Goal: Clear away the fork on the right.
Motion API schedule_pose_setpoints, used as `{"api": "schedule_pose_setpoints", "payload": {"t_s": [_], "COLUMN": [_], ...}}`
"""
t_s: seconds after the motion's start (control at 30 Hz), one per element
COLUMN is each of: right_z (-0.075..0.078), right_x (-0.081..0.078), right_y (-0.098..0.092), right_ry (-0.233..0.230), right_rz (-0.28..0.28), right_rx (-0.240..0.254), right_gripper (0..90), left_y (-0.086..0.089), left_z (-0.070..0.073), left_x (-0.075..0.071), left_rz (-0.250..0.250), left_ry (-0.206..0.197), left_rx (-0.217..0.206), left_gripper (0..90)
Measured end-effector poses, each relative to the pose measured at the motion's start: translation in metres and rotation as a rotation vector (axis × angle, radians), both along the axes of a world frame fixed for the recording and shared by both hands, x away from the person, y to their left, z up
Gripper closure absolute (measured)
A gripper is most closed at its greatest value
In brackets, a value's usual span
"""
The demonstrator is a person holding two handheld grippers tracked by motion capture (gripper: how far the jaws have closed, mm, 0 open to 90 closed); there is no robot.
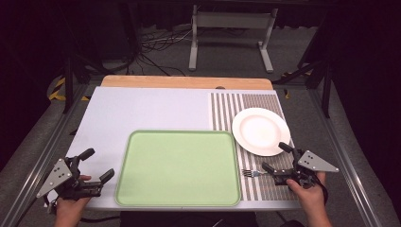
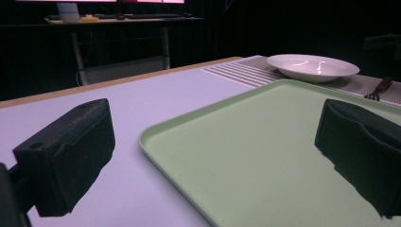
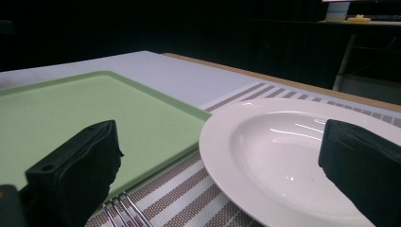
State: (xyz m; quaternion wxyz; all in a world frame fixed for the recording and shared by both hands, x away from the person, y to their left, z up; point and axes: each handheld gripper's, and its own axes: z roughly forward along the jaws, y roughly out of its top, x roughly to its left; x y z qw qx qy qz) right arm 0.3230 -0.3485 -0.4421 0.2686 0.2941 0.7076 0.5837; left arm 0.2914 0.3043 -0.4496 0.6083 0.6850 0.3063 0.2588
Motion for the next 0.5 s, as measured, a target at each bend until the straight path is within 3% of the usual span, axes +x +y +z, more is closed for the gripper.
{"api": "schedule_pose_setpoints", "payload": {"t_s": [0.5], "right_z": [0.010], "right_x": [0.016], "right_y": [0.013], "right_ry": [0.040], "right_rz": [0.052], "right_rx": [-0.032], "right_gripper": [1.1], "left_y": [0.000], "left_z": [0.000], "left_x": [0.000], "left_rz": [-0.001], "left_ry": [0.001], "left_rx": [0.000], "left_gripper": [0.0]}}
